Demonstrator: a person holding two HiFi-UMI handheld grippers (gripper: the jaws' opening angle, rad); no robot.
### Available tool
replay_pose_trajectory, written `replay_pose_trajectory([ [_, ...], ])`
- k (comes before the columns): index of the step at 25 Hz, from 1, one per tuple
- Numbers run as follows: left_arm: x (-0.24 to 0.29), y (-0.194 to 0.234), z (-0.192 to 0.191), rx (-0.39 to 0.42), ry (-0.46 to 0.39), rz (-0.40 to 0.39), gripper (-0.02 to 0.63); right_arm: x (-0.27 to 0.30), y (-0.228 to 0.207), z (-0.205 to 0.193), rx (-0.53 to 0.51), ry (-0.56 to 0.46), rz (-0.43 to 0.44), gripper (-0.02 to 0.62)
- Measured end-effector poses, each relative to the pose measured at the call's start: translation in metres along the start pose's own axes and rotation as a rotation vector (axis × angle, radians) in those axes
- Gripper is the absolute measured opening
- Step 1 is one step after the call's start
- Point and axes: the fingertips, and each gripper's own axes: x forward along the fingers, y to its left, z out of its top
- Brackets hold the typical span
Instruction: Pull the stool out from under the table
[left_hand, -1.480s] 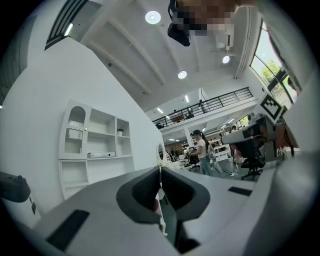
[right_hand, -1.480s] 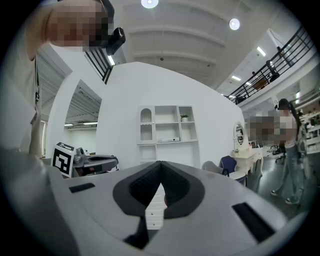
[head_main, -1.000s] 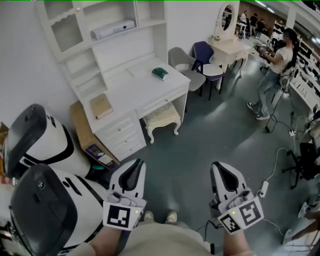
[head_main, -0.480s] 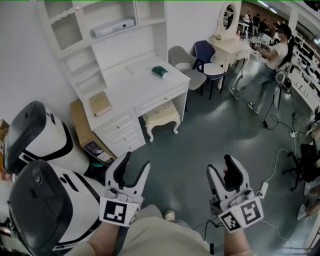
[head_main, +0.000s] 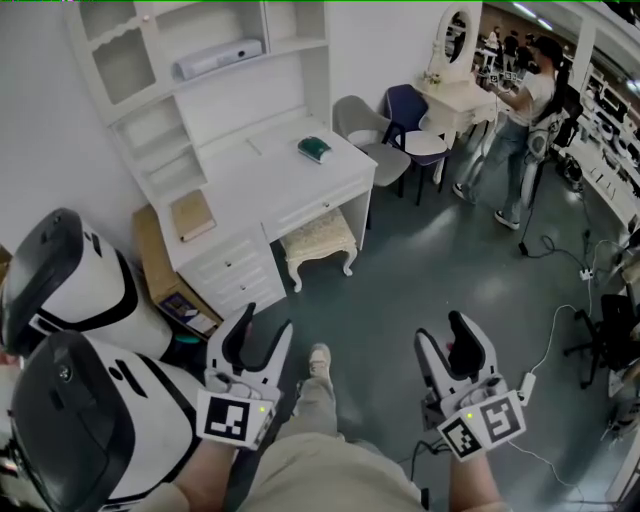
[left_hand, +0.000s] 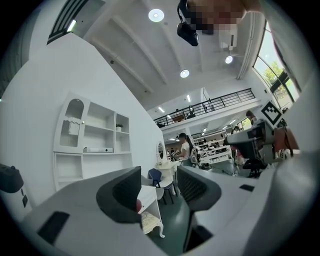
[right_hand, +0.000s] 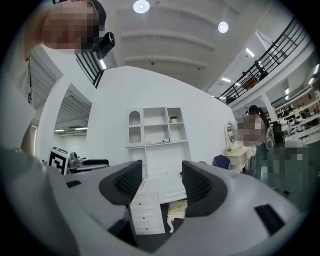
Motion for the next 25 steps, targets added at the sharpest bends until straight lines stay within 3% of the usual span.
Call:
replay_pose_trajectory([
  [10, 0.104, 0.045, -0.04, -0.022, 0.05, -0.004, 0.227, 0.11, -0.058, -0.027, 0.018, 0.062, -0.005, 0.261],
  [25, 0.333, 0.181, -0.139, -0.086, 0.254, -0.034, 0.227, 0.374, -0.169, -0.095, 0.101, 0.272, -0.034, 0.261],
])
